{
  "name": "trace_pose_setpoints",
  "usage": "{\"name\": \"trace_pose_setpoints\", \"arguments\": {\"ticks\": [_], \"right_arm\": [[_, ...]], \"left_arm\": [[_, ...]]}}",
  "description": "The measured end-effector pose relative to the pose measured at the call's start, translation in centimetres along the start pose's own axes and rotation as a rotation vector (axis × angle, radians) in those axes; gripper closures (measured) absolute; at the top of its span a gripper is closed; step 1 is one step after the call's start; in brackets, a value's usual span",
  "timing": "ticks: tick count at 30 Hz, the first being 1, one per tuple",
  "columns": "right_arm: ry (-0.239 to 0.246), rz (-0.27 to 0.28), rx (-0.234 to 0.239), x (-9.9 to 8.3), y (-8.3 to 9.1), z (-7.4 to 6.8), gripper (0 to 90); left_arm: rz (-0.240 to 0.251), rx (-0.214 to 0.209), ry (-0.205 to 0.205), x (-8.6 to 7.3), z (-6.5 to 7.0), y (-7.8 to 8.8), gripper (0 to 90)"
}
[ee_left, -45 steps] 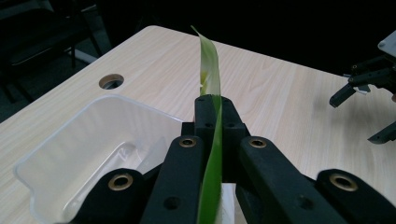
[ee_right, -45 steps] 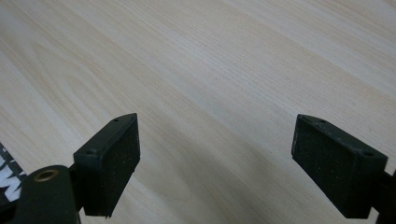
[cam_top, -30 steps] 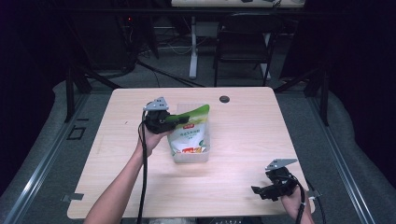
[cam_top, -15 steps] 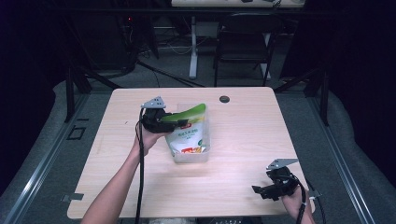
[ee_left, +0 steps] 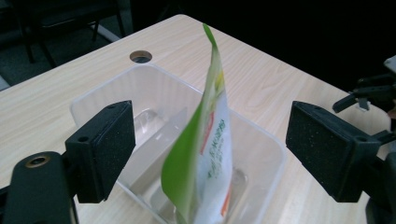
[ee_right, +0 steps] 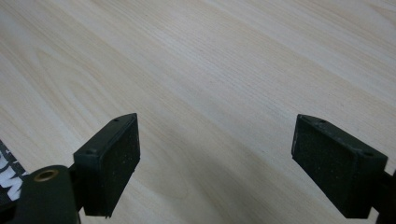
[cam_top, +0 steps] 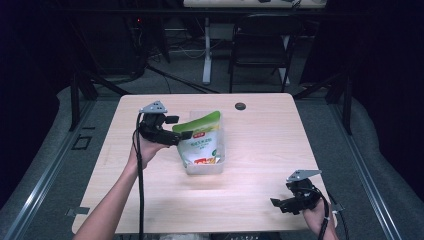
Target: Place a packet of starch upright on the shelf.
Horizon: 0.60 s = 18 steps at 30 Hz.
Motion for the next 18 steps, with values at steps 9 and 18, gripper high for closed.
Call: {"name": "trace_pose_setpoints", "arguments": {"ticks": [9,18], "right_arm": [[0.007,-0.009,0.005,0.1,0.0,-0.1,14.9],[0.008,-0.009,0.009,0.1,-0.1,-0.1,14.9]], "left_arm": [[-0.035,0.068,-0.034,-1.3,1.9,3.2,12.7],[-0.071,0.124,-0.008,-4.3,2.3,6.1,10.5]]}}
Point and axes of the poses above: each handheld gripper's, and its own axes: y roughly backward along the jaws, x roughly out of its top, z roughly to its right, the point moved 1 cm from there along -y, roughly forward along the jaws, and after that the axes turned 3 degrees about y, right-handed, at the moved point
